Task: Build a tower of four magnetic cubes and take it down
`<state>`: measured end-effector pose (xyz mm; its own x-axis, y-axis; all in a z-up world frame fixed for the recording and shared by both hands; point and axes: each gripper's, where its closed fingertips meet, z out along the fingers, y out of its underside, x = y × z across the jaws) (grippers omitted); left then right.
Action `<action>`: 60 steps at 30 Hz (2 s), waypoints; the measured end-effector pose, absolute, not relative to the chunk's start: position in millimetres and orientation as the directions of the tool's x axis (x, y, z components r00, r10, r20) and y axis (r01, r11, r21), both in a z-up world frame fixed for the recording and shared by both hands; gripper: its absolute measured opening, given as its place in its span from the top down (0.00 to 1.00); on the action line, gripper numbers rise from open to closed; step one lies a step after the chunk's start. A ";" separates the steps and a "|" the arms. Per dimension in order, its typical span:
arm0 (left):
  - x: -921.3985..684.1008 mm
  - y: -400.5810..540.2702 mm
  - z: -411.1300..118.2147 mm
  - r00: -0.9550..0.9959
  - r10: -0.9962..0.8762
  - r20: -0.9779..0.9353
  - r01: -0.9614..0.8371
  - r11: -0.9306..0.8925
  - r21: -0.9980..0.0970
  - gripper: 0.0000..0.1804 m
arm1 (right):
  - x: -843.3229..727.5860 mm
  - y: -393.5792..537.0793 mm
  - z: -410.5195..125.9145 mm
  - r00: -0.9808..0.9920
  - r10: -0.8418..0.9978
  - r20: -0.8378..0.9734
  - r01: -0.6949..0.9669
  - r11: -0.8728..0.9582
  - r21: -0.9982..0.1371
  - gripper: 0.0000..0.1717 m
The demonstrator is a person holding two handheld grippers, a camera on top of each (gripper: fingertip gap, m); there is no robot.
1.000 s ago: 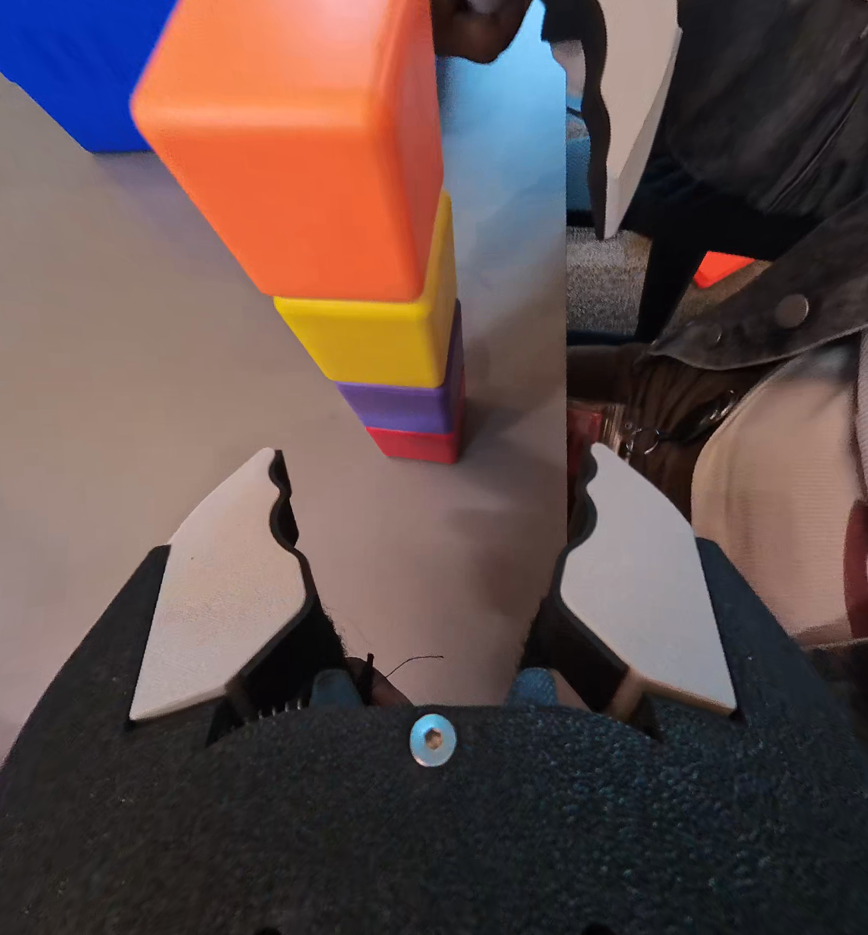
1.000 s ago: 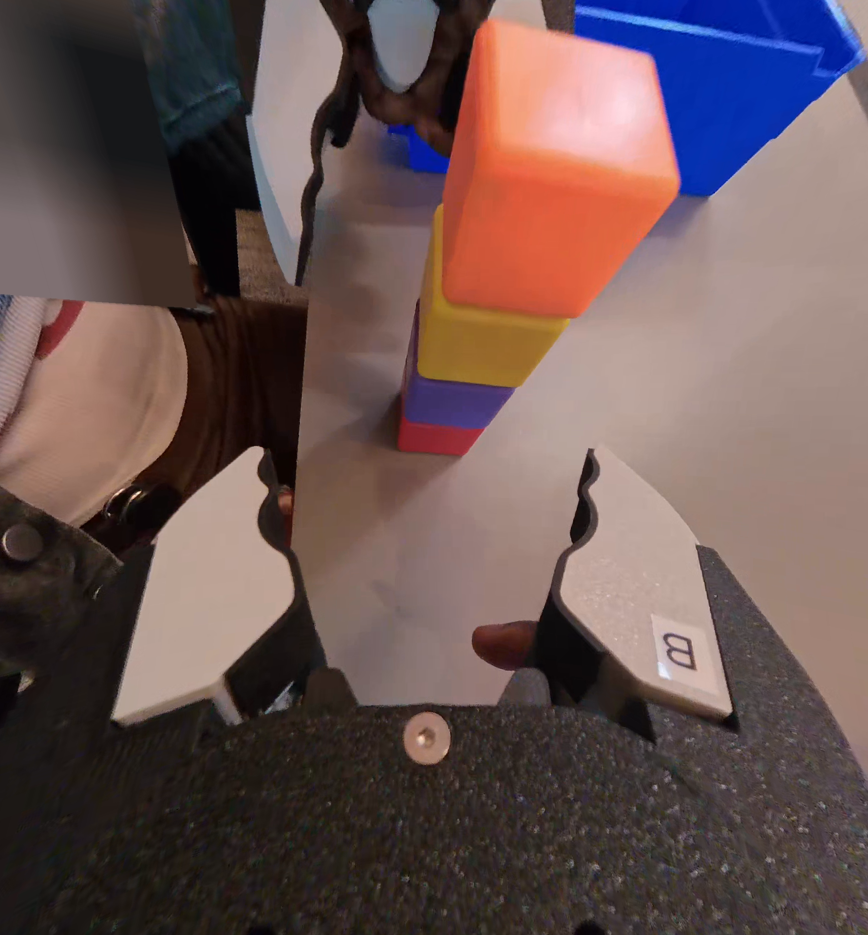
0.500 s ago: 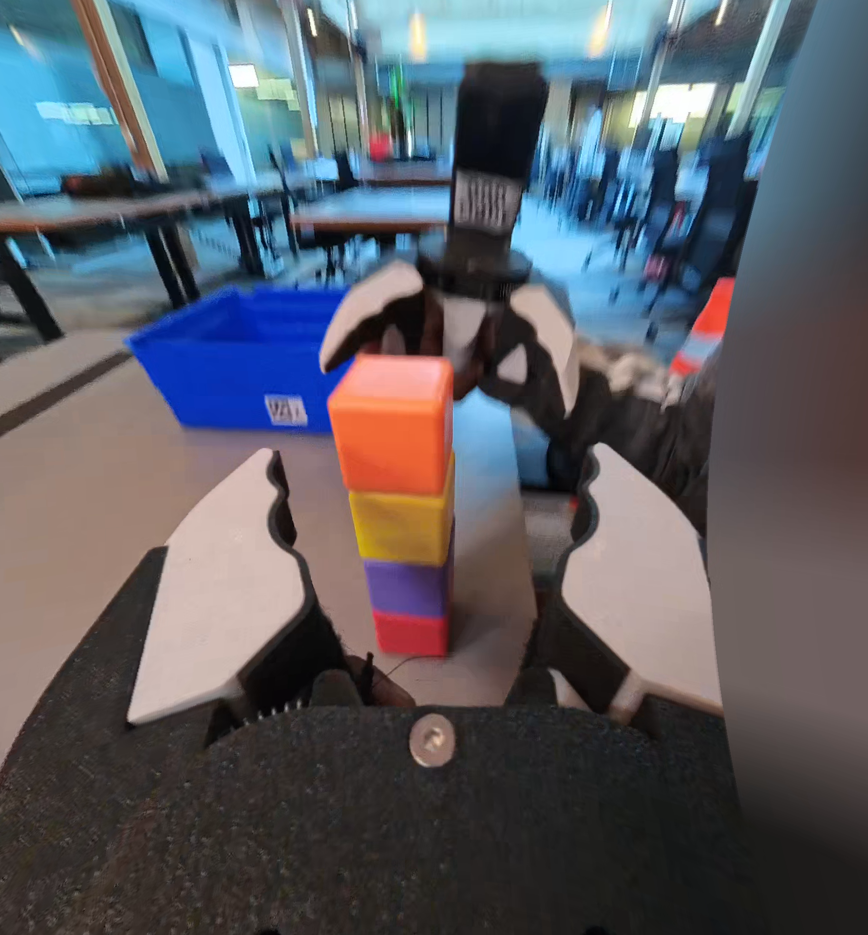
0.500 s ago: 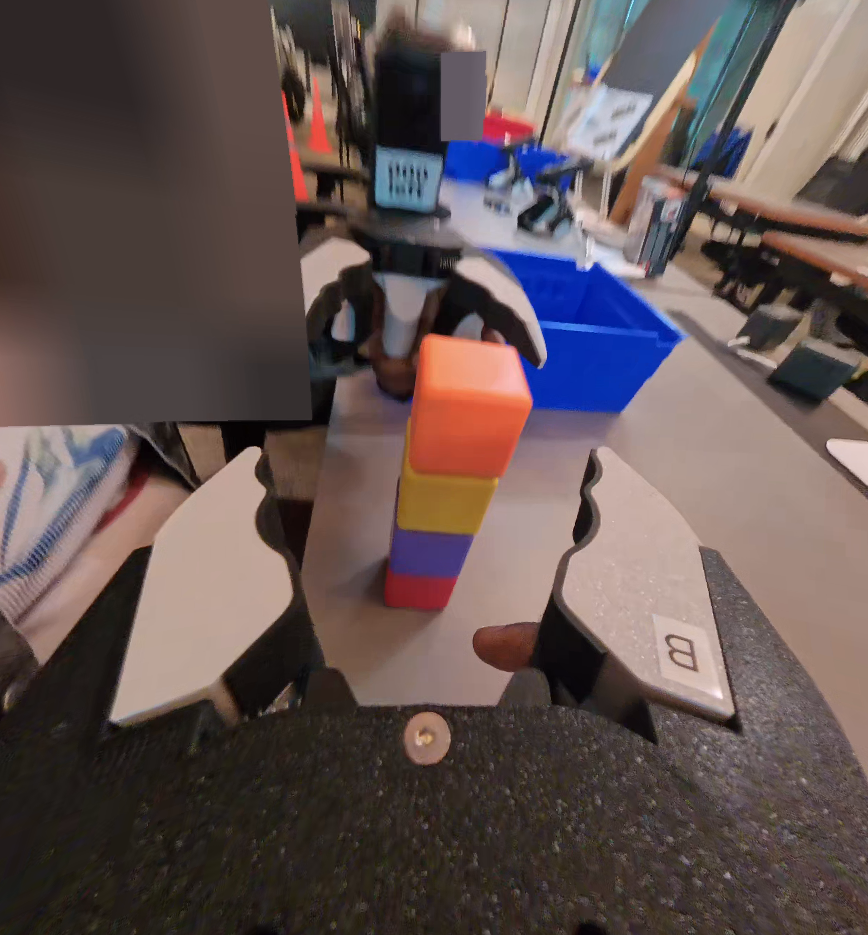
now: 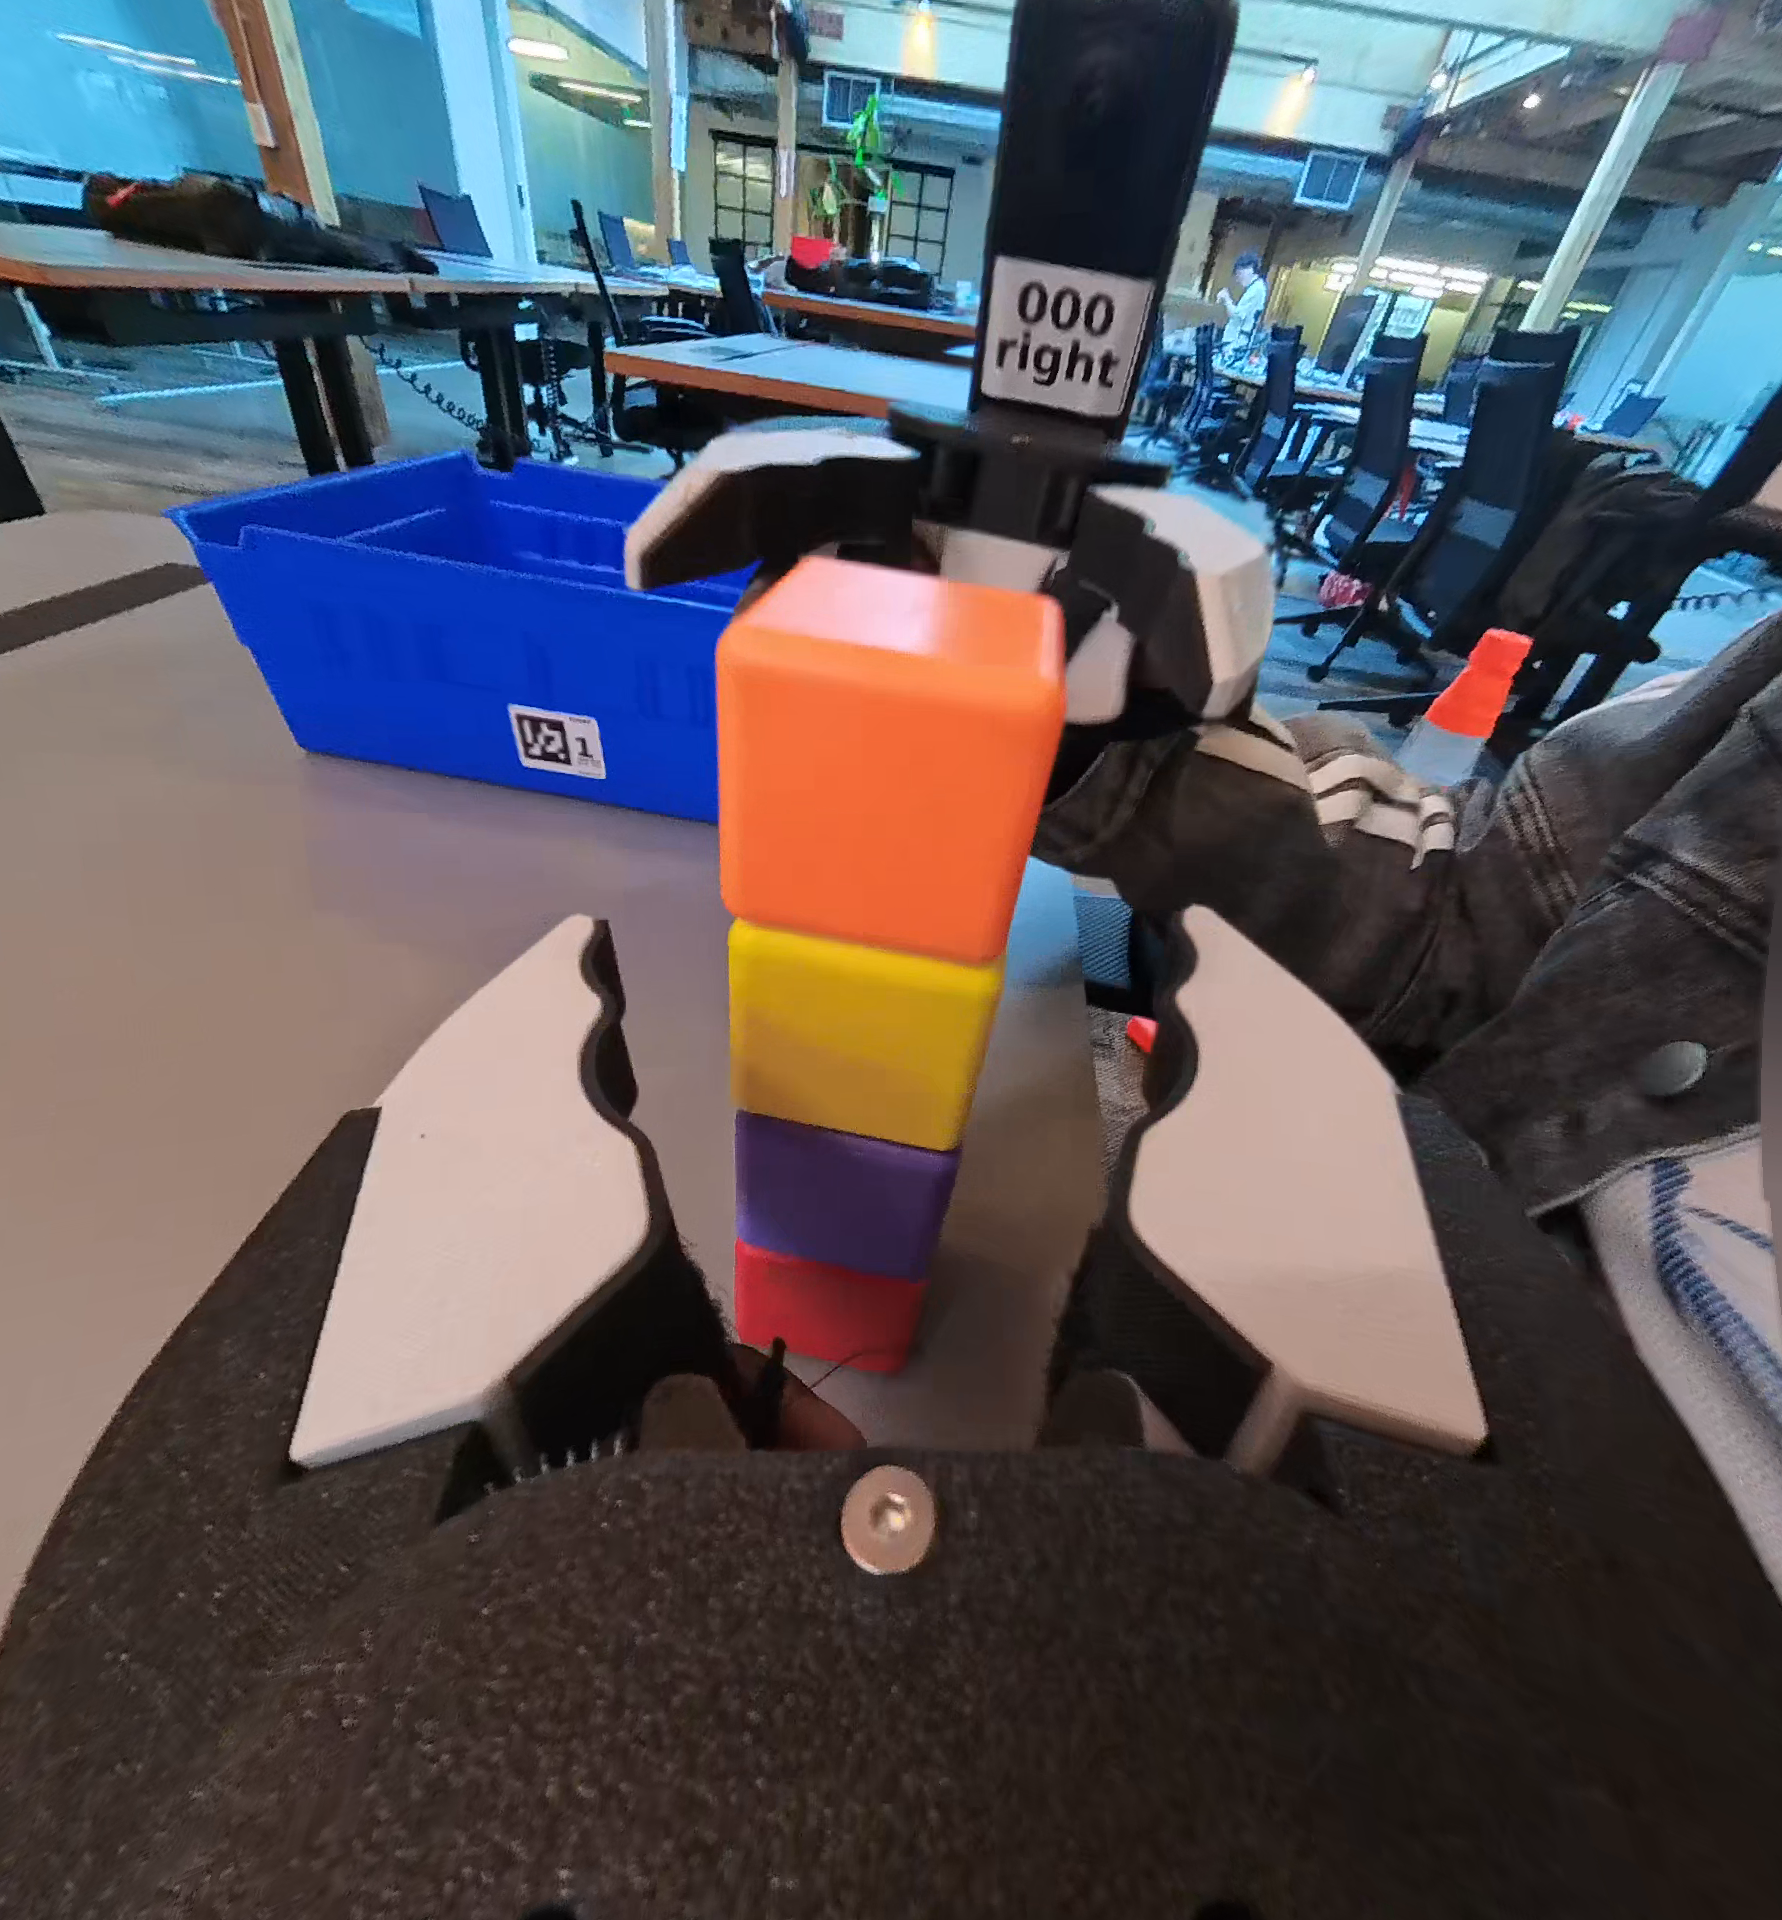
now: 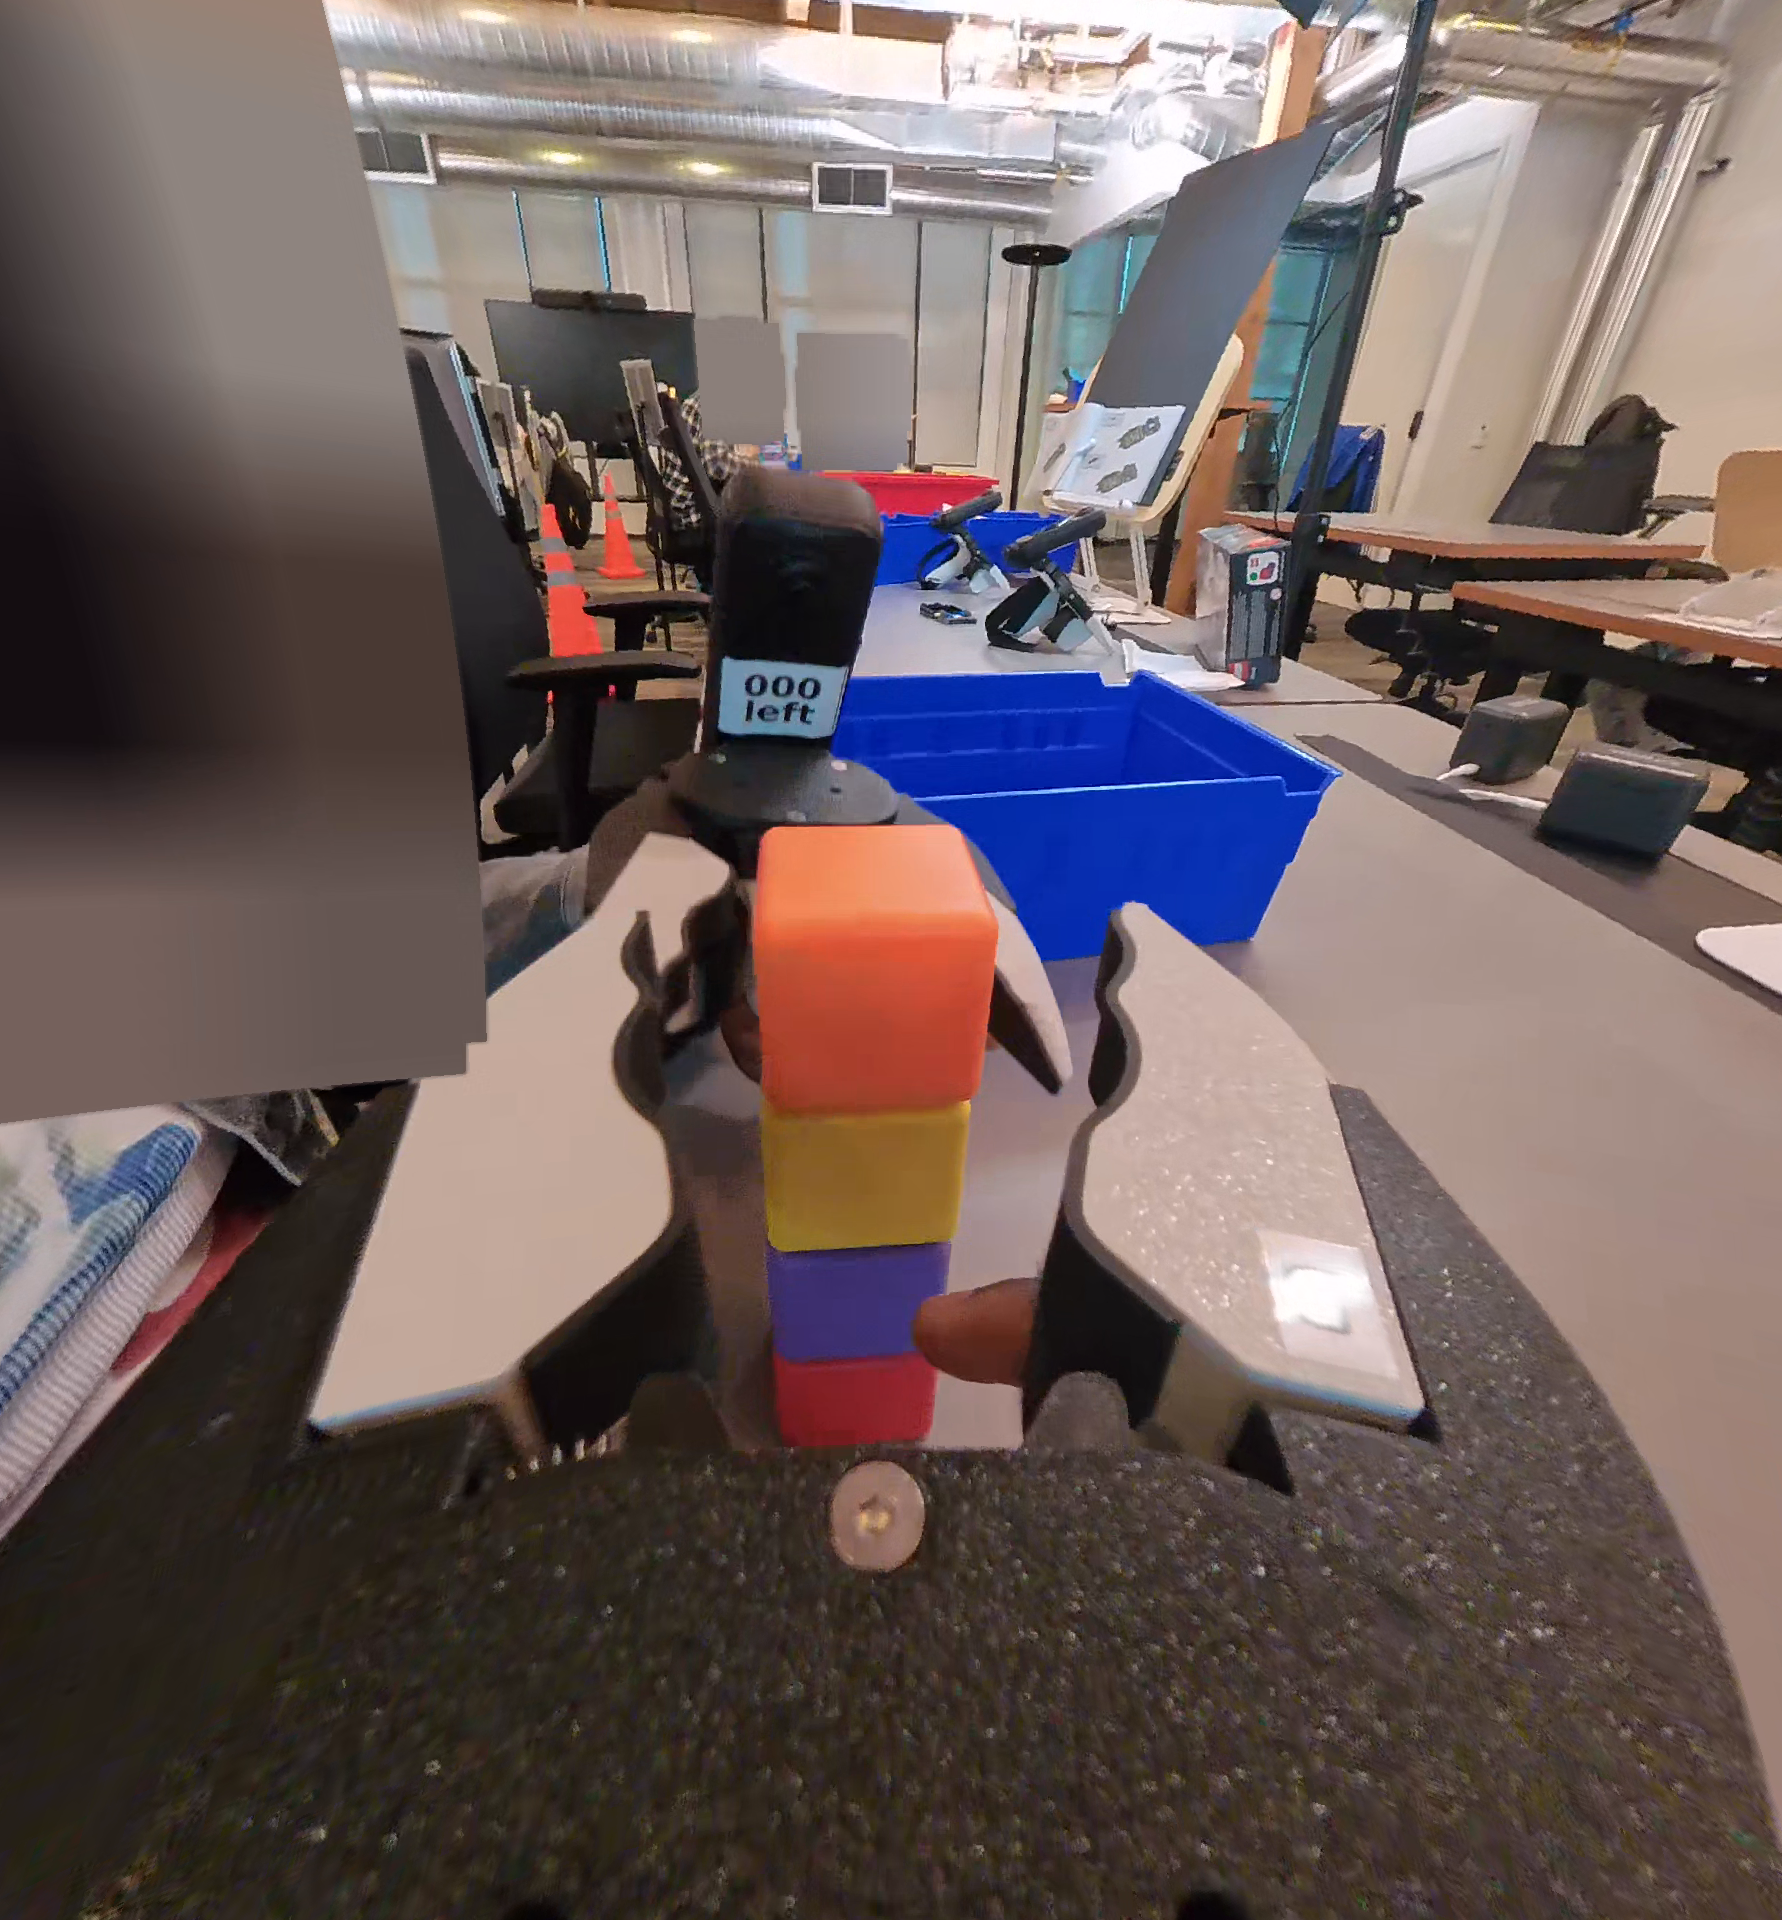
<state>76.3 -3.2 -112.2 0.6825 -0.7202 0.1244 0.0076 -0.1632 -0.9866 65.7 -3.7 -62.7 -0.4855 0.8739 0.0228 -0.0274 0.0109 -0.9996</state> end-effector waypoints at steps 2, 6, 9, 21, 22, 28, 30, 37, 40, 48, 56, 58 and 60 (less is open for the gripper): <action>77.3 0.0 -117.8 0.690 -0.715 0.110 -0.009 -0.160 -0.987 0.52 | 64.0 -3.2 -63.0 -0.483 0.876 0.004 -0.022 -0.007 -1.000 0.57; 77.7 3.1 -123.6 0.707 -0.703 0.076 -0.027 -0.135 -0.990 0.71 | 61.0 -6.4 -68.4 -0.487 0.874 0.003 0.003 0.005 -1.000 0.65; 78.2 2.0 -123.8 0.703 -0.709 0.057 -0.039 -0.119 -0.992 0.72 | 62.2 -9.4 -68.2 -0.493 0.870 0.028 -0.009 0.028 -1.000 0.73; 80.2 1.1 -124.8 0.704 -0.709 0.043 -0.071 -0.131 -0.989 0.72 | 94.1 68.8 -10.5 -0.203 0.979 -0.017 -0.108 -0.040 -0.993 0.73; 80.2 1.0 -124.8 0.703 -0.710 0.042 -0.072 -0.130 -0.989 0.72 | 98.3 93.7 -11.0 -0.093 0.995 -0.024 -0.047 -0.029 -0.998 0.73; 80.0 1.0 -125.0 0.704 -0.709 0.035 -0.081 -0.130 -0.988 0.72 | 135.2 238.7 -33.2 0.402 0.914 0.047 0.335 -0.099 -0.937 0.73; 80.1 1.1 -125.1 0.703 -0.710 0.036 -0.081 -0.130 -0.988 0.72 | 144.0 275.6 -58.6 0.492 0.869 0.052 0.456 -0.207 -0.866 0.73; 80.1 1.1 -125.3 0.702 -0.711 0.033 -0.085 -0.131 -0.988 0.72 | 143.1 340.4 -145.6 0.606 0.793 0.060 0.659 -0.459 -0.596 0.73; 80.2 1.3 -125.2 0.700 -0.713 0.035 -0.080 -0.128 -0.989 0.72 | 138.3 348.8 -168.2 0.621 0.782 0.046 0.697 -0.525 -0.489 0.73; 80.2 1.2 -125.5 0.698 -0.715 0.031 -0.087 -0.127 -0.988 0.72 | 131.0 366.4 -193.1 0.671 0.741 0.036 0.691 -0.607 -0.392 0.73; 80.4 1.3 -125.6 0.698 -0.715 0.028 -0.091 -0.128 -0.988 0.72 | 126.0 373.2 -199.5 0.695 0.719 0.028 0.658 -0.620 -0.428 0.70; 80.5 1.2 -125.6 0.698 -0.715 0.029 -0.090 -0.128 -0.988 0.72 | 123.7 372.7 -194.8 0.697 0.717 0.003 0.639 -0.619 -0.456 0.63; 80.5 1.2 -125.7 0.698 -0.716 0.029 -0.090 -0.128 -0.988 0.72 | 120.2 373.0 -178.8 0.701 0.713 -0.022 0.596 -0.603 -0.531 0.61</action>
